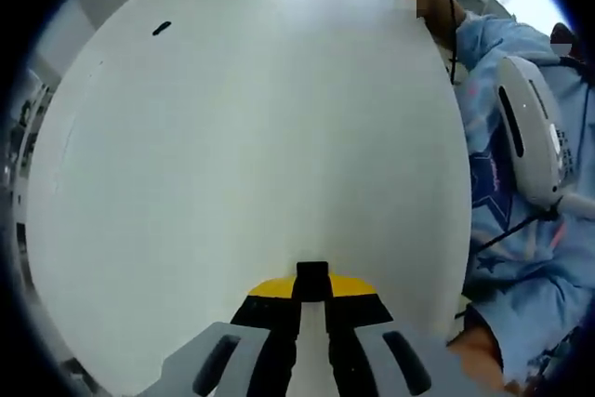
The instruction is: Snap the two parts of the plastic buckle together until the buckle closes and remains connected.
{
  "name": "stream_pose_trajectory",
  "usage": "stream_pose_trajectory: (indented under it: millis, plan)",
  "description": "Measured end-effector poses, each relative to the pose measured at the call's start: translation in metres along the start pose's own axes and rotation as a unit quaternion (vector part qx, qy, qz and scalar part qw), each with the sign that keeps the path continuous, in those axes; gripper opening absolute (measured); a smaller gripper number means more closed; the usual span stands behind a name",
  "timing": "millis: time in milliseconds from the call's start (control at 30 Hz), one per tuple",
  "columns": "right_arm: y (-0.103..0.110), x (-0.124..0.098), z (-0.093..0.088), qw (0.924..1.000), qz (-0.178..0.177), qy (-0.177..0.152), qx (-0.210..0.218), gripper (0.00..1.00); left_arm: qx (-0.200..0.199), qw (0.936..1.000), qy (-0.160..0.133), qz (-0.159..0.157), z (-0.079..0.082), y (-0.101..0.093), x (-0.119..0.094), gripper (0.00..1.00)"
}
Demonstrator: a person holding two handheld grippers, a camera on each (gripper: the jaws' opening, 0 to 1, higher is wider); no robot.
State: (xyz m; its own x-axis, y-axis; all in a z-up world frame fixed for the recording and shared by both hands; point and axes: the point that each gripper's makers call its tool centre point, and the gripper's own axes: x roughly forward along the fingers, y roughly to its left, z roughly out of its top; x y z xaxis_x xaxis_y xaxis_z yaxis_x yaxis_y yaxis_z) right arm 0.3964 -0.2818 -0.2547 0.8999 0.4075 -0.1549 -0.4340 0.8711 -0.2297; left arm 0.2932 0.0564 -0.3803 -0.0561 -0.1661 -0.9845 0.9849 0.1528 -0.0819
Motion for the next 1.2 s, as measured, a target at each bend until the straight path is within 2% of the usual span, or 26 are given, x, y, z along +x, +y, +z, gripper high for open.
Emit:
stream_pose_trajectory:
  millis: [167,267,367,567,800,1067,1200]
  plan:
    - [-0.005,0.018,0.001,0.9992,0.016,0.025,-0.025,0.26,-0.002,1.0000,0.001,0.002,0.000,0.000,0.000,0.09]
    - [-0.012,0.027,-0.002,0.9984,0.026,0.043,-0.025,0.26,-0.006,1.0000,0.000,0.000,-0.001,0.000,0.001,0.09]
    - [-0.021,0.035,-0.006,0.9976,0.020,0.063,-0.021,0.27,-0.010,1.0000,-0.001,0.000,-0.001,0.000,0.001,0.09]
    - [-0.029,0.051,-0.006,0.9936,0.046,0.098,-0.030,0.28,-0.011,0.9999,0.000,-0.002,-0.001,0.001,0.001,0.09]
    - [-0.038,0.068,0.004,0.9931,0.059,0.099,-0.020,0.29,-0.014,0.9999,-0.003,-0.005,0.000,0.001,0.001,0.09]
    - [-0.043,0.093,-0.012,0.9839,0.081,0.152,-0.048,0.29,-0.016,0.9998,-0.008,-0.007,0.000,0.001,0.002,0.09]
    - [-0.051,0.107,-0.027,0.9790,0.075,0.184,-0.046,0.29,-0.015,0.9998,-0.007,-0.006,0.000,0.001,0.001,0.09]
